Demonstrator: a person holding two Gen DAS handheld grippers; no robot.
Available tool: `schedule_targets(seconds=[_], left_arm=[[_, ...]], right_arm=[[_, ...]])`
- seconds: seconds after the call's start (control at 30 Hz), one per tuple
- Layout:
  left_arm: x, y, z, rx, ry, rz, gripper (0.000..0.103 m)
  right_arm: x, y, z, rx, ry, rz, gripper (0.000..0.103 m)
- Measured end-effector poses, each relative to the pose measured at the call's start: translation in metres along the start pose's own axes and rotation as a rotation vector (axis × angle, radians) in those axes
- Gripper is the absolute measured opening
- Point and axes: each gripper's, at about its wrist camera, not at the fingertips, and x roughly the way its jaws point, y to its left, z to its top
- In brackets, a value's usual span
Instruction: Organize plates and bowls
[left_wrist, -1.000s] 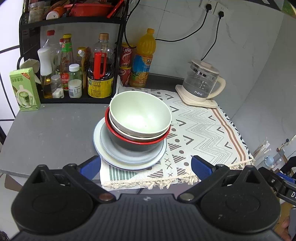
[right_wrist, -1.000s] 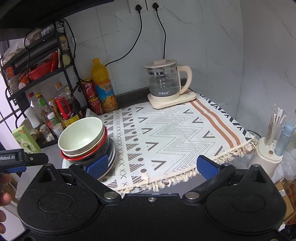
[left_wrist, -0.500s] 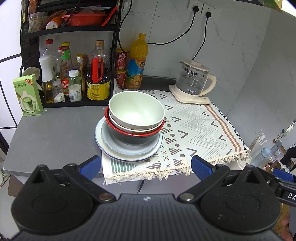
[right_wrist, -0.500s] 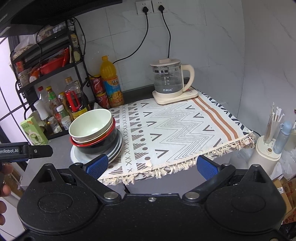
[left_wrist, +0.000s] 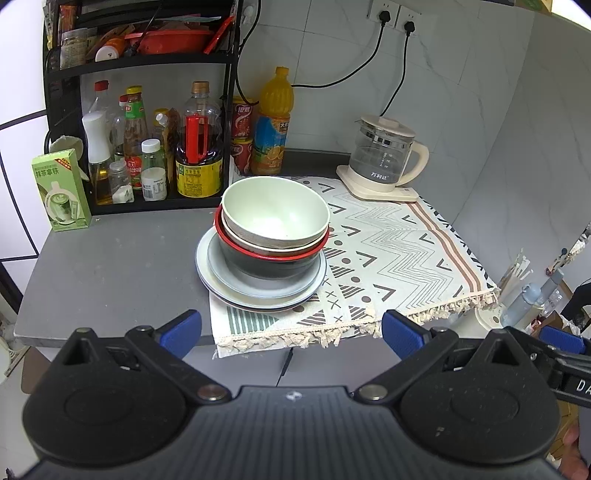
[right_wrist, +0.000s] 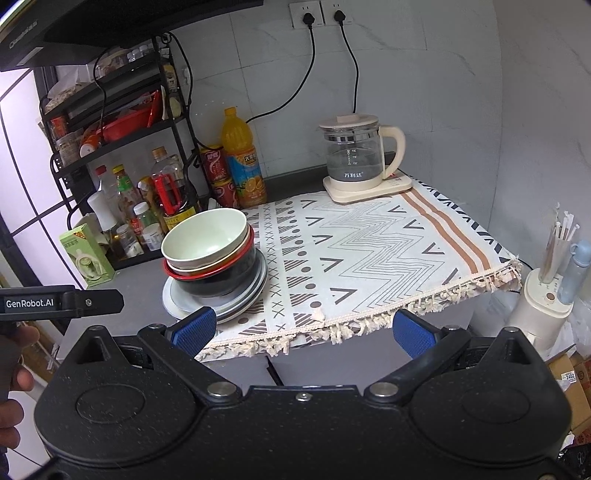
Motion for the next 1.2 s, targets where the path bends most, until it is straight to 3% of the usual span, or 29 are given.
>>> schedule_targets(seconds=[1.2], left_arm=[[0.01, -0.018, -0.005, 0.019, 0.013, 0.002, 0.102]], right_arm=[[0.0, -0.012, -0.008, 0.001, 0.033, -0.011, 0.103]])
